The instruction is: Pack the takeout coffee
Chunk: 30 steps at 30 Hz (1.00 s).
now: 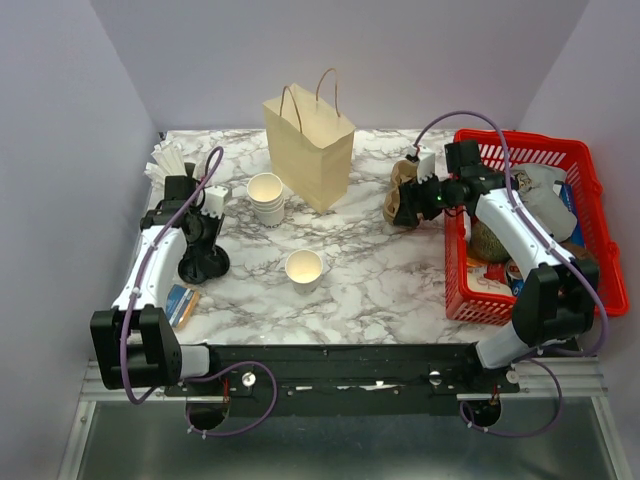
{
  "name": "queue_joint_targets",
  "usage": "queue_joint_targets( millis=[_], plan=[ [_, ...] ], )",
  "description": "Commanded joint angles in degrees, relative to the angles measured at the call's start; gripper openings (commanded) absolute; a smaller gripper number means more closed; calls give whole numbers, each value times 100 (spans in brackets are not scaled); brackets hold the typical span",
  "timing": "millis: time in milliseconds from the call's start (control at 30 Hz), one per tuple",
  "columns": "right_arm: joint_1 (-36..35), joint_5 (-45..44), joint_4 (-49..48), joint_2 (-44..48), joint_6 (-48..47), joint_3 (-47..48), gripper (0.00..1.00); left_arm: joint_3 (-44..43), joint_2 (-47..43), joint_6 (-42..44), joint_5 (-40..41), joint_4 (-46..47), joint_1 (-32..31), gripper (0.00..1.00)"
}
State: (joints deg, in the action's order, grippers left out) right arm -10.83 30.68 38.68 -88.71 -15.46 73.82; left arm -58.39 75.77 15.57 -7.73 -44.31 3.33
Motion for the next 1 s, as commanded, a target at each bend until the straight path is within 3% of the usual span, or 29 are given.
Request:
queue_joint_targets(
  millis=[0, 100, 167, 267, 367, 567, 967],
  plan=[
    [-42, 140, 17, -103, 35, 290, 80, -50, -281, 454, -1552, -402, -34, 0],
    [-42, 211, 43, -68, -18, 300, 80, -6, -299, 648, -2021, -499, -52, 0],
    [-33, 246, 52, -15, -44, 273, 80, 90, -317, 544, -1611, -342, -122, 4],
    [-42, 220, 52, 37, -44, 185, 80, 301, -431, 858, -1354, -16, -157, 32],
    [-51, 211, 52, 73, -53, 124, 80, 495, -423, 1552, -1224, 63, -315, 43],
    [-51, 149, 70, 99, -71, 159, 80, 653, -10, 2494, -1144, 62, -799, 48],
    [-51, 17, 123, 284, -132, 18, 80, 794, 658, 2617, -1012, 546, -948, 45]
  ],
)
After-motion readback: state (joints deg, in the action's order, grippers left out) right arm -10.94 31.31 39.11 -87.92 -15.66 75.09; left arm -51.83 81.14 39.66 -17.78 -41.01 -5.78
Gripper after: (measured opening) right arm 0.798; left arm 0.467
